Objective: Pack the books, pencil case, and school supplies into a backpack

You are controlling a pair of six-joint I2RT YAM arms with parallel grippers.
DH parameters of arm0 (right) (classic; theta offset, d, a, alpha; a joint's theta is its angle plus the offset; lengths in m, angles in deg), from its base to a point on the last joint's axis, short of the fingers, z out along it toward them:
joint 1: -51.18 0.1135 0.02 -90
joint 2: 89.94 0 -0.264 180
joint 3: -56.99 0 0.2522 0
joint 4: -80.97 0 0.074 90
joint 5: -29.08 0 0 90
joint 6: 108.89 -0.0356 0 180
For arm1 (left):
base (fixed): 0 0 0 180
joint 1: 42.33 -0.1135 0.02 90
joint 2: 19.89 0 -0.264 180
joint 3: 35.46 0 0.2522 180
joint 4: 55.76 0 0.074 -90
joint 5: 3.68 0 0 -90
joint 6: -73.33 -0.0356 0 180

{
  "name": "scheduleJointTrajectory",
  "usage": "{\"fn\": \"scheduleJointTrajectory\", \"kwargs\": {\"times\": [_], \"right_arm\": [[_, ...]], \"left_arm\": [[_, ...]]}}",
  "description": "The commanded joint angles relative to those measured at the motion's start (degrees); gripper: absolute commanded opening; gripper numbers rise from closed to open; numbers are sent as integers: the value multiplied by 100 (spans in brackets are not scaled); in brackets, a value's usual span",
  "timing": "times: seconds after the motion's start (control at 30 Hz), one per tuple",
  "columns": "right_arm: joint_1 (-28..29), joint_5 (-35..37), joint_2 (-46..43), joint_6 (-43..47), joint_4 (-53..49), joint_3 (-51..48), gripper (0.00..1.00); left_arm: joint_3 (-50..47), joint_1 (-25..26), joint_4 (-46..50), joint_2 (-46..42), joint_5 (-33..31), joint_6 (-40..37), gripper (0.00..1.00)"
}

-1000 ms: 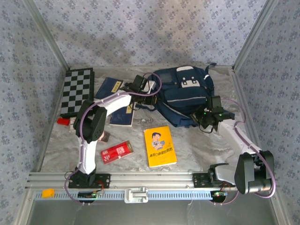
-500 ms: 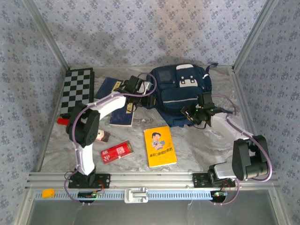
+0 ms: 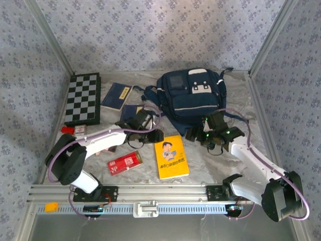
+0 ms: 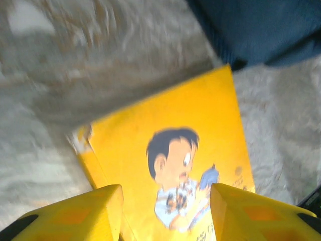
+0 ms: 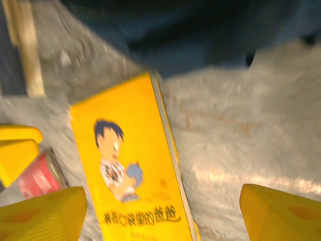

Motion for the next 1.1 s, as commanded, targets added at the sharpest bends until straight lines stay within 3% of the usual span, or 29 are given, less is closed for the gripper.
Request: {"fn": "scheduleJointTrajectory", "kwargs": {"times": [0.0, 0.2, 0.4, 0.7, 1.07], "right_arm": [[468, -47, -6, -49, -4, -299, 80], [1027, 3, 283, -255, 551, -620, 76], [1345, -4, 748, -382, 1104, -741, 72], [1519, -142, 1267, -402, 1525, -796, 70], [1672, -234, 1119, -525, 1660, -815, 72]], "left_arm": [[-414, 244, -331, -431, -354, 721, 49], [-1116, 319, -716, -797, -408, 1377, 49], [-1353, 394, -760, -852, -558, 1546, 49], [-1357, 449, -1045, -459, -413, 1608, 47], [-1302, 489, -1322, -94, -264, 1577, 38]]}}
